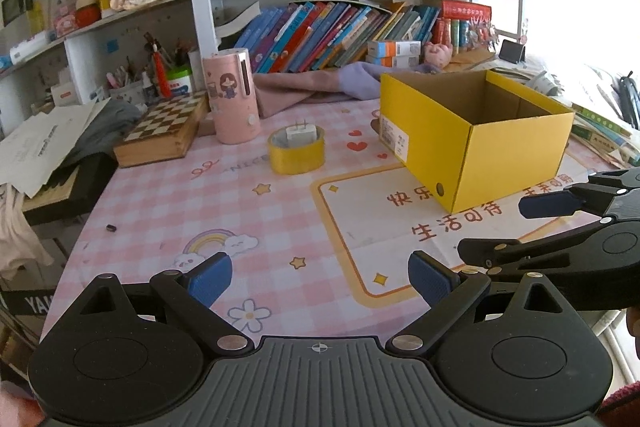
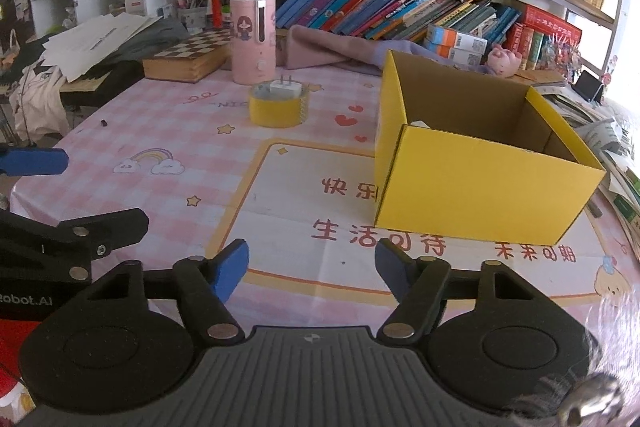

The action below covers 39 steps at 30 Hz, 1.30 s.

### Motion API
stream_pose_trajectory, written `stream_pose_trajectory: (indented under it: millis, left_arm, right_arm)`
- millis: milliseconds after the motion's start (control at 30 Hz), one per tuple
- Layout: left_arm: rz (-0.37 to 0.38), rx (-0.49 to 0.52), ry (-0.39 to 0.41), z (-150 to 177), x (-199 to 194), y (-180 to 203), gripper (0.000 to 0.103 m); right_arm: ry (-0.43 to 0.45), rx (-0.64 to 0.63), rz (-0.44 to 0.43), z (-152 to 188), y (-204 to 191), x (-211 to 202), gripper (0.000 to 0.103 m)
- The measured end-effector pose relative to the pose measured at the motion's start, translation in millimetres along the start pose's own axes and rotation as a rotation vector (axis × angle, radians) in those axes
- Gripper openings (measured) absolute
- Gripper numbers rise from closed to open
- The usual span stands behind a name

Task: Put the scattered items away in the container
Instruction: 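Withdraw both open tools from the box toward the yellow tape roll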

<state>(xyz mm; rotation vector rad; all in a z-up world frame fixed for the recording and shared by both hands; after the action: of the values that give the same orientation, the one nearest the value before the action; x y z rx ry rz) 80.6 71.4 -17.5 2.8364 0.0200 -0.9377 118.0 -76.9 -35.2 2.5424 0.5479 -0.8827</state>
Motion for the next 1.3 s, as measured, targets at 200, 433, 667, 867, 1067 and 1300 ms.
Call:
stream_pose_trajectory:
  millis: [200, 433, 667, 867, 1067, 1300]
  left_arm:
    - [-0.014, 0.002, 0.0, -5, 10, -4, 0.097]
    - [-0.037, -0.027, -0.018, -13, 27, -15, 0.097]
    - [-0.056, -0.061, -0.034, -24, 50, -23, 0.097]
    - [-0.072, -0.076, -0.045, -36, 71, -28, 0.097]
    - [-0.089, -0.095, -0.054, -47, 93, -31, 0.097]
    - [-0.094, -0.09, -0.077, -54, 117, -29, 0.097]
  right_arm:
    - [0.005, 0.004, -0.016, -7, 3, 14, 0.061]
    - [-0.011, -0.028, -0.057, -21, -1, 37, 0.057]
    - [-0.008, -0.052, -0.073, -41, 5, 61, 0.057]
    - [0.004, -0.055, -0.082, -62, 15, 82, 0.057]
    - [0.02, -0.049, -0.094, -84, 26, 101, 0.057]
    - [0.023, -0.039, -0.125, -109, 36, 126, 0.057]
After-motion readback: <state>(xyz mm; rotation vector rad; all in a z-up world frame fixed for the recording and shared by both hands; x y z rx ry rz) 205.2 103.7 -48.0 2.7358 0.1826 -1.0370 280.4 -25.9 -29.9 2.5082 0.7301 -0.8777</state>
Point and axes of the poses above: each gripper's, at about its wrist camera, not at the fingertips, and x roughly the way its jaws point, y to its right, z to its underside, the point moved 4 cm from there along x, roughly the way its jaws point, and after that the axes turned 15 degrees about -x, right-handed, at the moved point
